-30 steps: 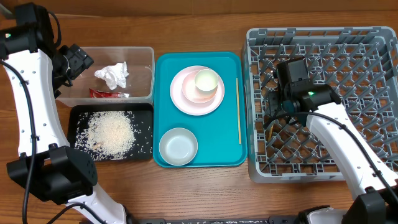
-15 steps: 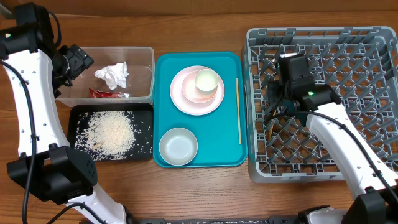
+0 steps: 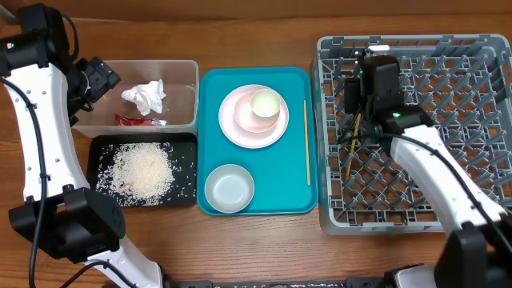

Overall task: Sort waste into correct bins and load items into the dishwasher
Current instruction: 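Lower the chopsticks into the grey dish rack with the right gripper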

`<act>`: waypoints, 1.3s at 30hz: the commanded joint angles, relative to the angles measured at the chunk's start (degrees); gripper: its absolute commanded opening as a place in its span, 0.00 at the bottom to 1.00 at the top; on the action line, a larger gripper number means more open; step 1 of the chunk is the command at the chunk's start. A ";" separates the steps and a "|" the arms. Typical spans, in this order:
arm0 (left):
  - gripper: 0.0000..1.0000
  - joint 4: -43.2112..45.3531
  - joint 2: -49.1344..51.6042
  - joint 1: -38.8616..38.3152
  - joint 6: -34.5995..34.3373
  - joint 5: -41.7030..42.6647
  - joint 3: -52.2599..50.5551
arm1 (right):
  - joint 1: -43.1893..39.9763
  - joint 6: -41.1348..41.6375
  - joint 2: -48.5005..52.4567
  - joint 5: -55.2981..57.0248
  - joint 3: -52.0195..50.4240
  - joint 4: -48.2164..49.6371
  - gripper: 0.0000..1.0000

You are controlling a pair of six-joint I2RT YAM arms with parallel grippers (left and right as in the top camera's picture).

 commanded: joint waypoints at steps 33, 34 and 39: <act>1.00 0.04 -0.24 -0.22 0.70 -0.76 0.28 | -1.53 6.73 7.43 -3.93 -0.17 -3.30 0.17; 1.00 0.02 -0.24 -0.22 0.70 -0.76 0.28 | -1.53 6.71 7.43 -3.93 -0.17 -3.30 0.16; 1.00 0.02 -0.24 -0.22 0.70 -0.76 0.28 | -1.53 6.73 7.43 -3.93 -0.17 -3.30 0.04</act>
